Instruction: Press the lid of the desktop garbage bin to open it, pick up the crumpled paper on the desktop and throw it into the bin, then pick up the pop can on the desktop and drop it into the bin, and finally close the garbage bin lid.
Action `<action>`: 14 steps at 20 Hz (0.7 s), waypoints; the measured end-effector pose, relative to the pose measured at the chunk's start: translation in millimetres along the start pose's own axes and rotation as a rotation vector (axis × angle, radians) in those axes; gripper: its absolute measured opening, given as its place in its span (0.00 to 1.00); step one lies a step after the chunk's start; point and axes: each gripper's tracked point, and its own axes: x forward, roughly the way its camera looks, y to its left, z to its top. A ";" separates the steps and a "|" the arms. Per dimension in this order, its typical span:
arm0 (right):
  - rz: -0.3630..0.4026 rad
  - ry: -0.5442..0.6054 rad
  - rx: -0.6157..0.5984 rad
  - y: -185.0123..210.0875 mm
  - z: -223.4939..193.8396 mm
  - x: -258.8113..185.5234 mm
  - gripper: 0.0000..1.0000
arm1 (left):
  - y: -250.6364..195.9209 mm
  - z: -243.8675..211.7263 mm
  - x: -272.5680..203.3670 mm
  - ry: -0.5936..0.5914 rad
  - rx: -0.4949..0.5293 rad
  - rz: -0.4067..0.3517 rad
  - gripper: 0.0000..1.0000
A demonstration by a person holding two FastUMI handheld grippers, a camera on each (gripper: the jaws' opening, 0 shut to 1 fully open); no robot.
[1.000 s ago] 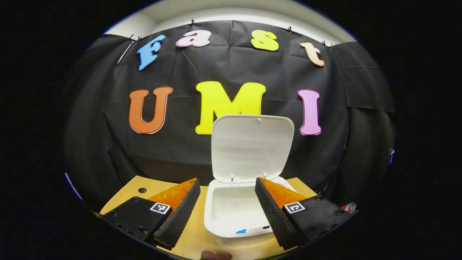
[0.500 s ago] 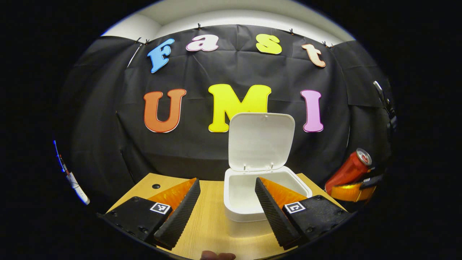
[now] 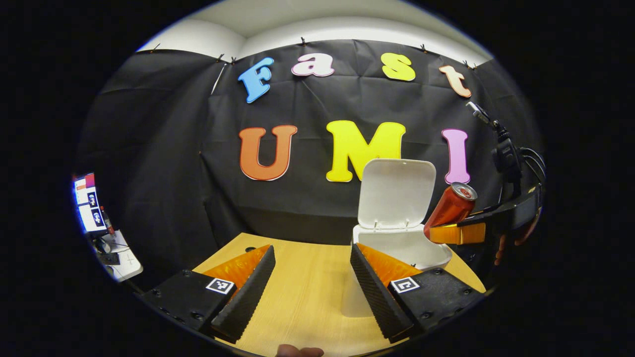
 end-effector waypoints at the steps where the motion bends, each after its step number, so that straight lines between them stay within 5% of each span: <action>1: 0.003 0.002 0.000 2.3 1.7 6.1 0.81 | 7.1 -1.8 -2.1 0.005 -0.004 0.022 0.98; 7: 0.011 0.047 0.003 8.2 -2.6 36.1 0.81 | 34.3 1.8 -5.4 0.007 -0.013 0.107 0.98; 14: -0.025 0.017 0.056 -7.6 8.7 42.2 0.93 | 27.7 4.9 0.8 0.013 -0.015 0.098 0.98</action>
